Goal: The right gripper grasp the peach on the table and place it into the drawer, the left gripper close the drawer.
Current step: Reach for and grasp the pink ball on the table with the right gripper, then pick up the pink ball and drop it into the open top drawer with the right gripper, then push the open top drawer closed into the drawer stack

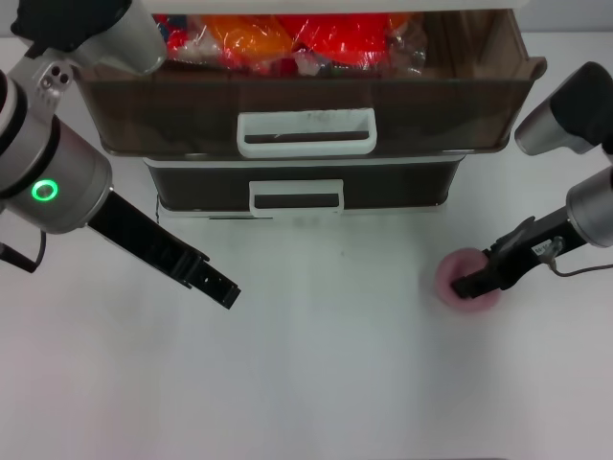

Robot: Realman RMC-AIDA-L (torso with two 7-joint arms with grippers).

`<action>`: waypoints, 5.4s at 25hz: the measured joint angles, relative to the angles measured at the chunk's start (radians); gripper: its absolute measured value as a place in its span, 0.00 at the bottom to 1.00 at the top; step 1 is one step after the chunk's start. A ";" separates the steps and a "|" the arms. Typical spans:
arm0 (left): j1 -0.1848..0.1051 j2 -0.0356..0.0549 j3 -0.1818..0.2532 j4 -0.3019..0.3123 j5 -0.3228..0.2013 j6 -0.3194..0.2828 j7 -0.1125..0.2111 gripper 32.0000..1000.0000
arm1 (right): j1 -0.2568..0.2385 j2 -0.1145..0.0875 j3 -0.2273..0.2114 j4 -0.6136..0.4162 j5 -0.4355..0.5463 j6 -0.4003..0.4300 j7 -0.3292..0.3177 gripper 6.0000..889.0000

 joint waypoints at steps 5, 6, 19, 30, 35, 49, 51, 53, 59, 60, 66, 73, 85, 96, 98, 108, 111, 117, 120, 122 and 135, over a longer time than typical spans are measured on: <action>0.000 0.0000 0.000 0.000 0.000 0.000 0.000 0.81 | 0.004 0.000 -0.004 0.008 0.001 -0.008 0.000 0.65; 0.000 0.0000 0.001 0.000 0.000 0.000 0.000 0.81 | 0.003 0.000 -0.004 0.008 0.002 -0.008 0.000 0.64; 0.000 0.0007 -0.003 0.000 0.000 0.000 0.001 0.81 | 0.000 0.000 -0.004 0.003 0.003 -0.012 -0.002 0.26; 0.002 0.0016 -0.005 0.000 0.000 0.000 0.002 0.81 | 0.000 0.000 -0.005 -0.001 0.003 -0.010 -0.002 0.05; 0.006 0.0019 -0.006 0.000 0.000 0.000 0.003 0.81 | -0.004 -0.001 0.002 -0.011 0.003 0.014 0.002 0.04; 0.010 0.0040 -0.007 0.000 0.000 0.000 0.010 0.81 | -0.105 -0.008 0.203 -0.561 0.003 0.462 0.069 0.04; 0.011 0.0038 -0.008 0.000 0.000 0.000 0.010 0.81 | -0.102 -0.009 0.233 -0.621 0.004 0.492 0.075 0.04; 0.012 0.0039 -0.009 0.000 0.000 0.000 0.011 0.81 | -0.104 -0.015 0.240 -0.673 0.006 0.498 0.089 0.04; 0.011 0.0047 -0.009 0.000 0.001 0.000 0.011 0.81 | -0.135 -0.063 0.245 -0.818 0.093 0.506 0.148 0.04; 0.011 0.0047 -0.009 0.000 0.002 0.000 0.011 0.81 | -0.139 -0.073 0.245 -0.833 0.120 0.507 0.156 0.04; 0.010 0.0054 -0.025 0.000 0.003 -0.001 0.014 0.81 | -0.142 -0.152 0.294 -0.884 0.314 0.507 0.197 0.05; 0.010 0.0051 -0.035 0.000 0.001 -0.003 0.022 0.81 | -0.100 -0.189 0.316 -0.870 0.549 0.505 0.205 0.06; 0.005 0.0030 -0.036 0.000 0.000 -0.001 0.023 0.81 | 0.081 -0.128 0.221 -0.684 0.558 0.490 0.116 0.08; 0.007 0.0018 -0.036 0.000 0.000 0.001 0.023 0.81 | 0.086 -0.100 0.207 -0.715 0.548 0.486 0.102 0.10; 0.007 0.0016 -0.036 0.000 0.000 0.002 0.023 0.81 | 0.086 -0.097 0.207 -0.716 0.548 0.481 0.102 0.10; 0.008 0.0016 -0.036 0.000 0.000 0.003 0.023 0.81 | 0.089 -0.091 0.207 -0.715 0.524 0.468 0.102 0.40; 0.008 0.0016 -0.036 0.000 0.000 0.003 0.023 0.81 | 0.089 -0.090 0.206 -0.712 0.524 0.459 0.102 0.54; 0.008 0.0015 -0.036 0.000 0.000 0.003 0.023 0.81 | 0.089 -0.087 0.205 -0.711 0.500 0.454 0.103 0.81; 0.008 0.0015 -0.036 0.000 0.000 0.003 0.023 0.81 | 0.089 -0.081 0.205 -0.715 0.481 0.450 0.103 0.90; 0.008 0.0015 -0.036 0.000 0.000 0.003 0.023 0.81 | 0.089 -0.077 0.202 -0.717 0.473 0.449 0.103 0.95; 0.009 0.0028 -0.036 0.000 0.000 0.008 0.023 0.81 | 0.073 -0.077 0.202 -0.760 0.469 0.456 0.120 0.98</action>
